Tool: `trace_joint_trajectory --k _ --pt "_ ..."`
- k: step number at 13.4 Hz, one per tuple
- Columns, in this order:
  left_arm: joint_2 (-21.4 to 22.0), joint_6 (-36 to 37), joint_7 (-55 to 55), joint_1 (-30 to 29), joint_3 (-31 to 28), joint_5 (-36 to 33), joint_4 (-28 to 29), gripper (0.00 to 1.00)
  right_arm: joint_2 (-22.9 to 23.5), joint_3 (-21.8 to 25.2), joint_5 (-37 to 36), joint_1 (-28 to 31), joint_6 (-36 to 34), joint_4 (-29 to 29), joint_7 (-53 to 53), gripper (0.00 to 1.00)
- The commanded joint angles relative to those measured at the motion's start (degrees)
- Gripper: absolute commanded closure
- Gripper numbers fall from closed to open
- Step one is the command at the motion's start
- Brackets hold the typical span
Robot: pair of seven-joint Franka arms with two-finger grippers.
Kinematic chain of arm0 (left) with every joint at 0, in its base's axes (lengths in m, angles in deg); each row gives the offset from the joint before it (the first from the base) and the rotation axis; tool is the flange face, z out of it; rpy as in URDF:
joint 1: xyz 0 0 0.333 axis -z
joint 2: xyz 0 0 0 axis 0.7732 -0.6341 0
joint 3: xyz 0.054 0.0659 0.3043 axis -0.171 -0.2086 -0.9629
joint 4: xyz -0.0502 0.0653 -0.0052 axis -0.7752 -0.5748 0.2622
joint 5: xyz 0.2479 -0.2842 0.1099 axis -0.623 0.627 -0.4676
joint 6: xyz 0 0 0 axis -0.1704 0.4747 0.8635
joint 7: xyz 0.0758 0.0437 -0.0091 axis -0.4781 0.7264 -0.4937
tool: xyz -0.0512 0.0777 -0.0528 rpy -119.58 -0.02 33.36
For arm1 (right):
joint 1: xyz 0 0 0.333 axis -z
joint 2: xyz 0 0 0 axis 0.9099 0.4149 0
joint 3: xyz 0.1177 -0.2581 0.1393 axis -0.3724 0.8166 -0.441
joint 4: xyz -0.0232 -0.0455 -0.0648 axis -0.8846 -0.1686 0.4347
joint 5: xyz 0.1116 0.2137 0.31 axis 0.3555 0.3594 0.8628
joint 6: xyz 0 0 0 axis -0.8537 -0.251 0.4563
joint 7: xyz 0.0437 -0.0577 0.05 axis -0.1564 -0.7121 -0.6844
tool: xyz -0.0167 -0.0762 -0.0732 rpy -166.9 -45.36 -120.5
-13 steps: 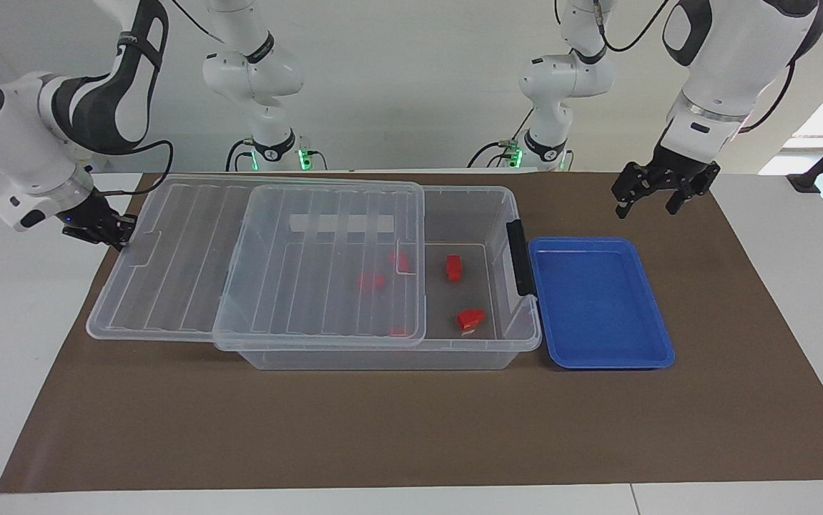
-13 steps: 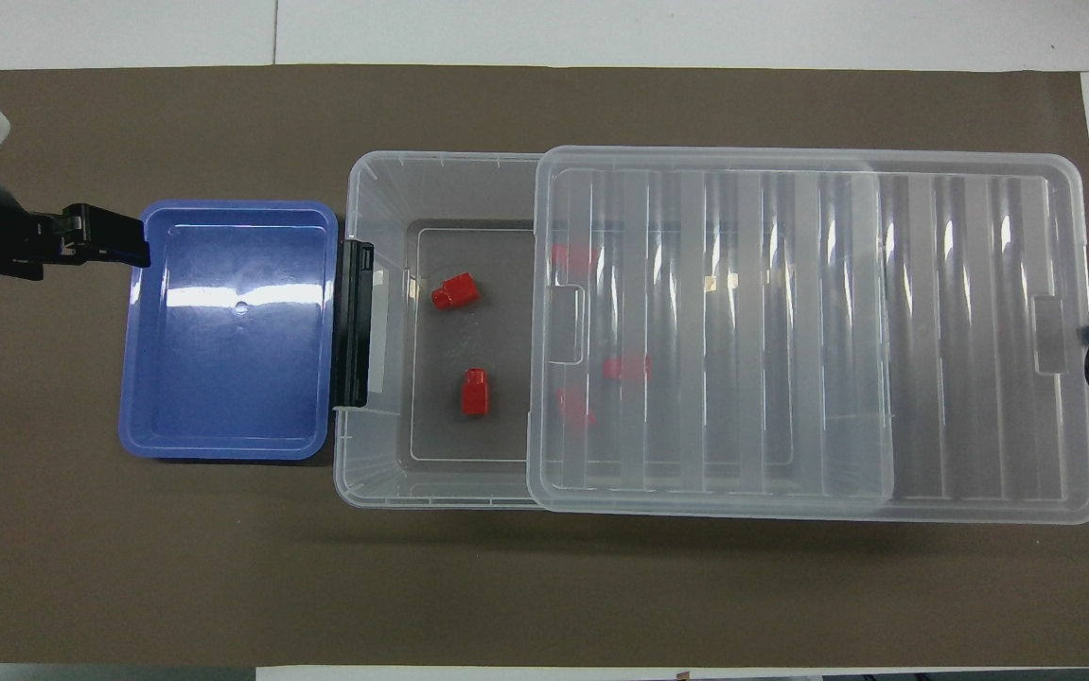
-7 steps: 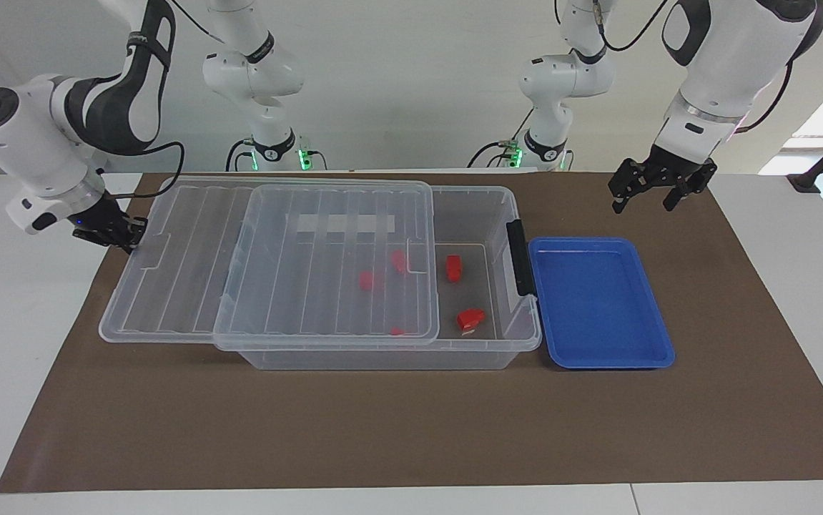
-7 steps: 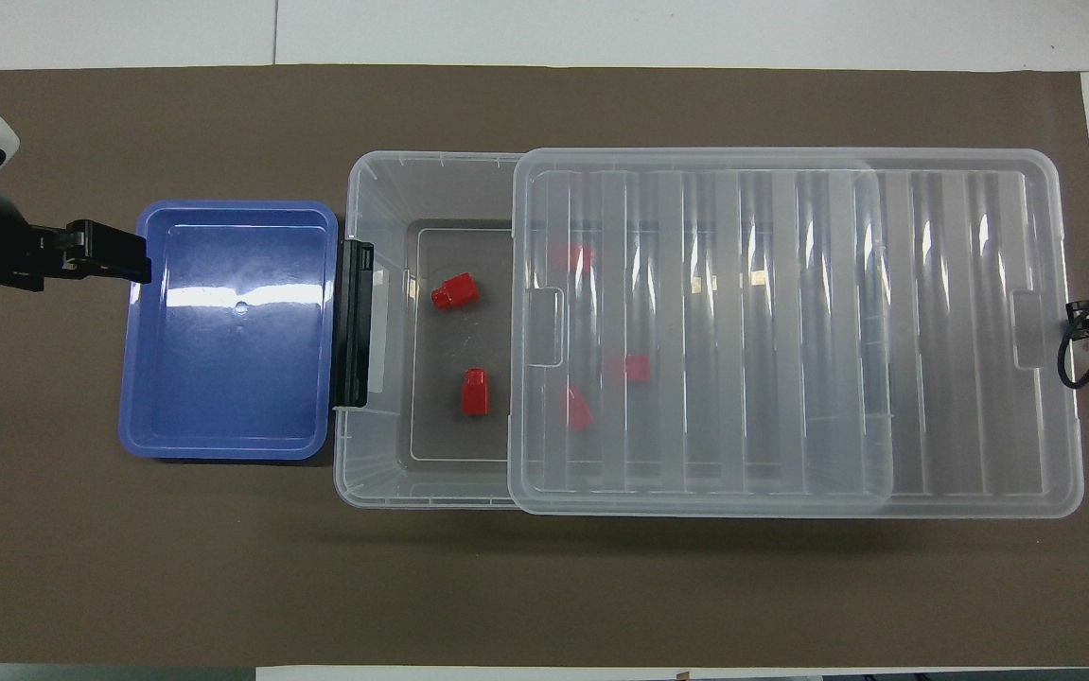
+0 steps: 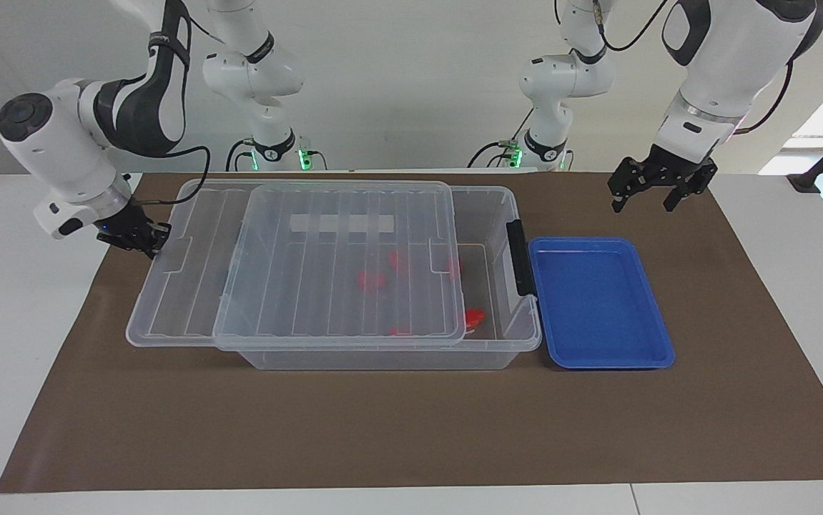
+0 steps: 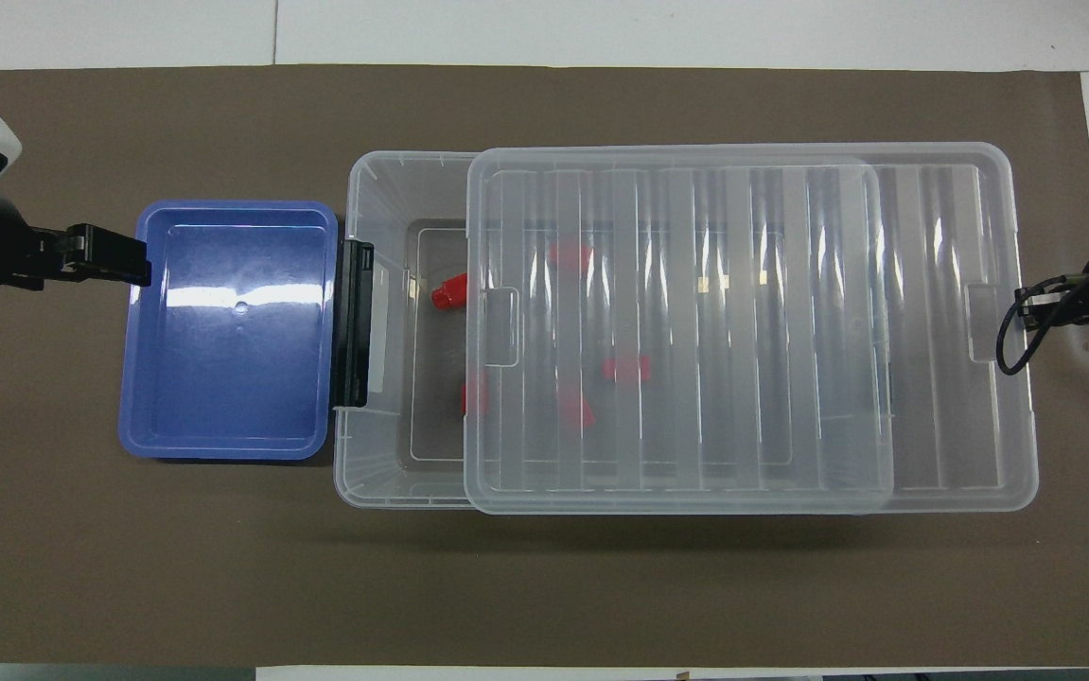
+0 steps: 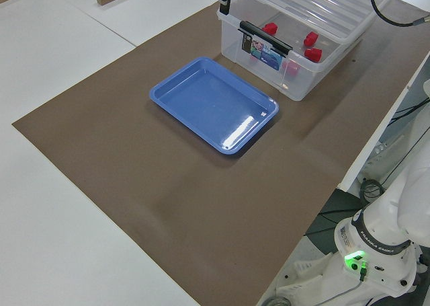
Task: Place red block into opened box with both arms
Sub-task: 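Slide the clear lid back over the box with the right gripper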
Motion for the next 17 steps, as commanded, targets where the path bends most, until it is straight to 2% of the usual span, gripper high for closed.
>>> trace_joint_trajectory --k 1,12,17 --pt "1.4 0.5 0.7 -0.7 0.2 1.0 1.3 0.0 -0.9 -1.3 1.5 0.2 1.0 -1.3 2.1 1.0" --pt "1.7 -0.2 3.1 -0.9 0.2 0.9 2.0 0.0 -1.3 -9.2 1.5 0.1 5.2 -3.7 13.1 1.0" --pt "1.7 0.2 2.6 -1.0 0.2 0.9 2.0 0.0 -1.4 -9.9 1.5 0.1 5.5 -4.2 14.0 1.0"
